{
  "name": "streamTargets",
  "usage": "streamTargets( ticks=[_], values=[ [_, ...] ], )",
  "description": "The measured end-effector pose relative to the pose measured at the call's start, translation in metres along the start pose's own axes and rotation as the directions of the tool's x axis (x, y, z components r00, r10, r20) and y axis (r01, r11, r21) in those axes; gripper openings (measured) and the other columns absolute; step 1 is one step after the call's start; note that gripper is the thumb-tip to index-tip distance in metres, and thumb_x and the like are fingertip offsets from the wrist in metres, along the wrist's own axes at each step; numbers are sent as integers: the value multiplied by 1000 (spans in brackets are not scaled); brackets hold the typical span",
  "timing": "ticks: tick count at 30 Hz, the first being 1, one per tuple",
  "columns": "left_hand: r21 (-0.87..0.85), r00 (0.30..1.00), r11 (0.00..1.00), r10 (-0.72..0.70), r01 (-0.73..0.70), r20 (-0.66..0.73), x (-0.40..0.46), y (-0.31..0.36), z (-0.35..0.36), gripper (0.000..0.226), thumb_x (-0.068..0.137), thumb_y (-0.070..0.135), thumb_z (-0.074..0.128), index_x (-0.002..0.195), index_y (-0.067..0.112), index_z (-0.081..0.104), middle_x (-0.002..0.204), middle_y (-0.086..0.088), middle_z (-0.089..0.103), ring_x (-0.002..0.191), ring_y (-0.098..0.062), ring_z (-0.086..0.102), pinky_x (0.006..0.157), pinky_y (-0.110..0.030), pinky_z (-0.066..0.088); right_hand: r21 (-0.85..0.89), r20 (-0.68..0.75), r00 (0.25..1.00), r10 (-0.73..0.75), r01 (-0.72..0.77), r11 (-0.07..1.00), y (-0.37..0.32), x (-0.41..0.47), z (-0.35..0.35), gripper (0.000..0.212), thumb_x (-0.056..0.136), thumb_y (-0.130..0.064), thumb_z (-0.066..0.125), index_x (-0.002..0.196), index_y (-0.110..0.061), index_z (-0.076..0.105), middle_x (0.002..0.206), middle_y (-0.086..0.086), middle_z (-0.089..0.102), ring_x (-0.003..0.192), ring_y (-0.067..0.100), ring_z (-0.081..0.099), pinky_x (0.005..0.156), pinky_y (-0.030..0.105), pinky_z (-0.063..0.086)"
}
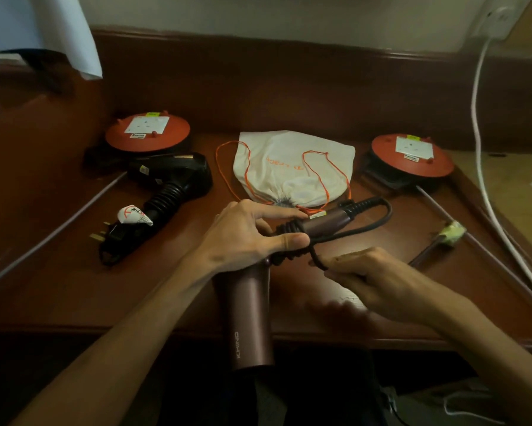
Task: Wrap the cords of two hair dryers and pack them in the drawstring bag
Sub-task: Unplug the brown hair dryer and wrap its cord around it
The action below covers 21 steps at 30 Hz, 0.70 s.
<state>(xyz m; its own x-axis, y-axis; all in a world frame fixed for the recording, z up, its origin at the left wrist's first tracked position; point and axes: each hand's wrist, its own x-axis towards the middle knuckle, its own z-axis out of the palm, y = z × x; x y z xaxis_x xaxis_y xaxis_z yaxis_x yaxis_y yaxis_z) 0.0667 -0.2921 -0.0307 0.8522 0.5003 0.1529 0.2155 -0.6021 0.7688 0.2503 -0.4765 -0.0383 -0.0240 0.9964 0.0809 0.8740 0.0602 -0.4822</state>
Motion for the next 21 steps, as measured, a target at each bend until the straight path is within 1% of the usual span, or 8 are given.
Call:
streamTargets(
  ticks=[2,4,6,8,12,16,19,21],
  values=[
    [15,1000,1000,-8,9,-17,1,-1,2,46,74,69,74,116,50,72,60,15,71,57,4,64,65,-19,45,-28,-20,1000,1,-2,1000,8,3,10,23,99,-30,56,117,-28,70,94,-11,76,75,6,68,63,34,52],
    [21,999,1000,-9,10,-41,2,-3,5,49,72,74,74,114,51,73,62,16,72,62,4,68,70,-28,53,-45,-34,999,-8,6,999,14,5,12,28,99,-33,52,121,-29,69,99,-9,76,81,15,70,65,42,53],
    [35,999,999,-3,4,-33,2,-3,8,50,71,74,73,114,50,73,65,17,73,67,4,70,75,-34,58,-28,-39,999,16,-17,999,19,7,9,30,97,-32,53,121,-28,70,112,-11,75,96,13,71,75,36,57],
    [60,1000,998,10,-8,-24,1,0,10,48,73,70,76,114,47,74,60,24,68,65,6,68,71,-28,55,-15,-53,998,42,-43,999,23,8,9,28,95,-20,59,117,-29,74,114,-13,74,98,9,69,78,25,55],
    [63,1000,998,6,-5,-21,4,1,8,50,70,71,76,114,46,75,62,32,66,70,5,70,75,-36,60,-80,-78,997,-14,7,997,23,8,11,34,93,-31,48,114,-27,75,109,-5,75,93,17,69,73,37,58],
    [92,1000,996,21,-20,-3,6,5,10,54,65,79,73,109,49,75,68,20,73,71,3,71,78,-39,59,-174,-108,993,-39,19,984,22,12,24,29,86,-22,57,107,-25,77,106,-4,75,96,22,71,77,33,58],
    [85,999,995,49,-48,-4,4,6,10,46,69,71,77,109,47,76,64,27,69,69,6,70,77,-36,59,17,-138,985,-99,102,995,36,7,12,24,90,-19,64,112,-21,74,113,-21,65,103,5,64,88,17,51],
    [50,998,997,61,-62,20,2,4,8,48,69,69,77,111,46,76,68,21,72,69,5,70,77,-37,60,25,-73,997,-19,21,999,46,12,14,26,92,-20,65,117,-18,70,120,-28,59,107,-7,59,92,9,45]
  ],
)
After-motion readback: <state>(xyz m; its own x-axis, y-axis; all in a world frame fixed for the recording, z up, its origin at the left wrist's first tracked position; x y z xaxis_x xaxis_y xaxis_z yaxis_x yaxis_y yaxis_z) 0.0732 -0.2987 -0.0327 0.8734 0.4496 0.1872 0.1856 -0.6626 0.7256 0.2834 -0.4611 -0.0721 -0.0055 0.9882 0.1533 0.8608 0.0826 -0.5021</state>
